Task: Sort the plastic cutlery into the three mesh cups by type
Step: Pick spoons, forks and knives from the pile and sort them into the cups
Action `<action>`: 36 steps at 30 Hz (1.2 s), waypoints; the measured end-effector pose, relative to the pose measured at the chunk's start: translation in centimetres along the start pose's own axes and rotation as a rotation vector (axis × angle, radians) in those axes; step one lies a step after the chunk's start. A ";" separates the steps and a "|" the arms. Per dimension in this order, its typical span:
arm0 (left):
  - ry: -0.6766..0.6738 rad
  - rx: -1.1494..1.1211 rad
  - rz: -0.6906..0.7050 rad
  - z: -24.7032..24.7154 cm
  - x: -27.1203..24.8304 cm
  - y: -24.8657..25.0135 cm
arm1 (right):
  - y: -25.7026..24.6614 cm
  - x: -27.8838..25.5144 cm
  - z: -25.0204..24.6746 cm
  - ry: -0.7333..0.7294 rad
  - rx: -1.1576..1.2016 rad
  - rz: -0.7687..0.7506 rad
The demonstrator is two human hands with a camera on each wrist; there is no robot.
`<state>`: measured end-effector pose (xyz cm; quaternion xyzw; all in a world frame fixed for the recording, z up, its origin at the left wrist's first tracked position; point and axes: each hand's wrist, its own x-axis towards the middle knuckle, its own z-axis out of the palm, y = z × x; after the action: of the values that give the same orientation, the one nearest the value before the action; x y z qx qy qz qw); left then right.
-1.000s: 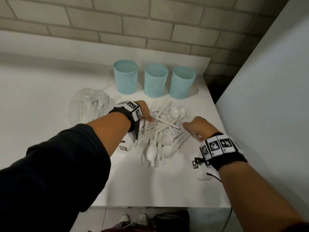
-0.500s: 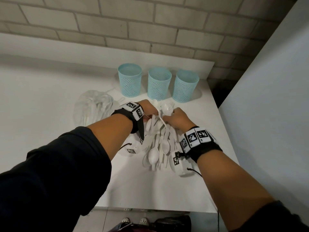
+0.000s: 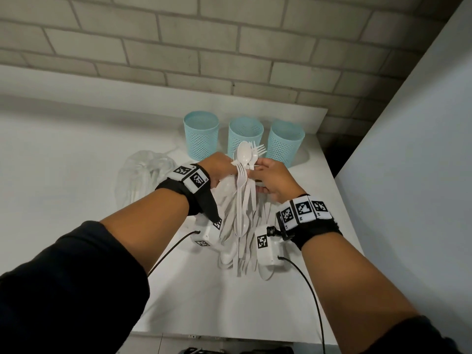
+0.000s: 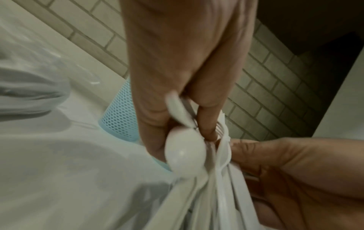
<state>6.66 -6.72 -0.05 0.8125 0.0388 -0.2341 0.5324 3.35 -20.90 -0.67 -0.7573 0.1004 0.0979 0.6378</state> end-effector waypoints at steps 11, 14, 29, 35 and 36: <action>-0.046 -0.207 0.160 0.4 -0.9 0.1 | -1.7 0.7 0.0 0.069 0.080 -0.071; -0.013 -0.188 0.223 0.5 -1.0 0.5 | -2.3 0.7 0.1 0.084 0.053 -0.109; -0.025 -0.233 0.392 -0.6 -0.7 1.5 | -5.3 1.3 0.0 0.171 0.117 -0.240; -0.022 -0.214 0.362 -1.1 0.3 1.1 | -6.8 2.0 -0.5 0.199 0.148 -0.217; -0.024 -0.219 0.360 -1.2 0.5 1.0 | -6.9 2.2 -0.6 0.200 0.153 -0.215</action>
<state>7.82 -6.16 1.03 0.7408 -0.0880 -0.1392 0.6512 7.36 -20.36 5.38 -0.7190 0.0889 -0.0544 0.6872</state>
